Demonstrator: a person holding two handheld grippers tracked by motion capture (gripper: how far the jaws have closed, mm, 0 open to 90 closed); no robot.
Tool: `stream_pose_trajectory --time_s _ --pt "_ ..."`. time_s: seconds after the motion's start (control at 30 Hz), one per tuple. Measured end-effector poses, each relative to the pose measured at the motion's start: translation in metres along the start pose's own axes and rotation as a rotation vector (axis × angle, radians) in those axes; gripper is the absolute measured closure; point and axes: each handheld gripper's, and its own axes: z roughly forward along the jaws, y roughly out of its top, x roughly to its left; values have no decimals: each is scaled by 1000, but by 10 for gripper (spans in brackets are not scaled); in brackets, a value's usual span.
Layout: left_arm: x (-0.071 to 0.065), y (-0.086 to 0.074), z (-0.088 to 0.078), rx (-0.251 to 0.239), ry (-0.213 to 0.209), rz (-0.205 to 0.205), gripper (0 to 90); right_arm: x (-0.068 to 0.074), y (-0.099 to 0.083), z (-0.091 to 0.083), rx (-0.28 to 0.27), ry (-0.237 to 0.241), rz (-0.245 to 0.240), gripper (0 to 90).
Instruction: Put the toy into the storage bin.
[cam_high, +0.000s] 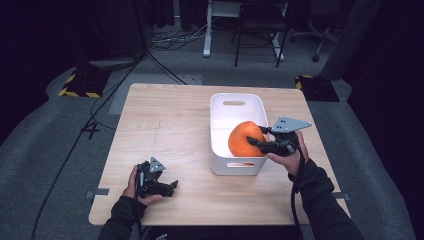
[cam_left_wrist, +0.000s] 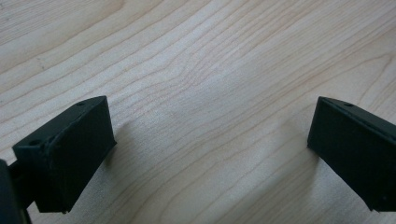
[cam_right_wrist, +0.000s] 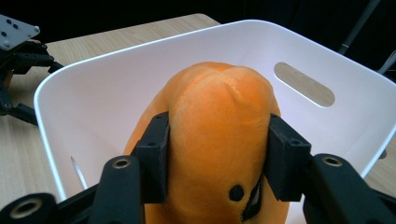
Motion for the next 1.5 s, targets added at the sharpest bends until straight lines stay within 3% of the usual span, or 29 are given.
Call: stream_pose_trajectory --time_s 0.43,0.6,0.63,0.67,0.73,1.17,1.23,1.5 --pt "0 0 0 0 0 0 6 -1 -2 4 37 15 -17 473" --pt "0 0 0 0 0 0 6 0 -1 7 73 22 -19 463" --pt "0 0 0 0 0 1 6 -1 0 7 81 22 -44 462" --pt "0 0 0 0 0 0 6 1 0 7 85 24 -30 459" --pt "0 0 0 0 0 1 6 1 1 8 102 24 -49 453" --pt "0 0 0 0 0 1 6 -1 -5 11 148 50 -39 426" --pt "0 0 0 0 0 1 6 -2 -6 10 168 46 -56 427" --pt "0 0 0 0 0 0 6 -3 -8 7 150 46 -43 445"
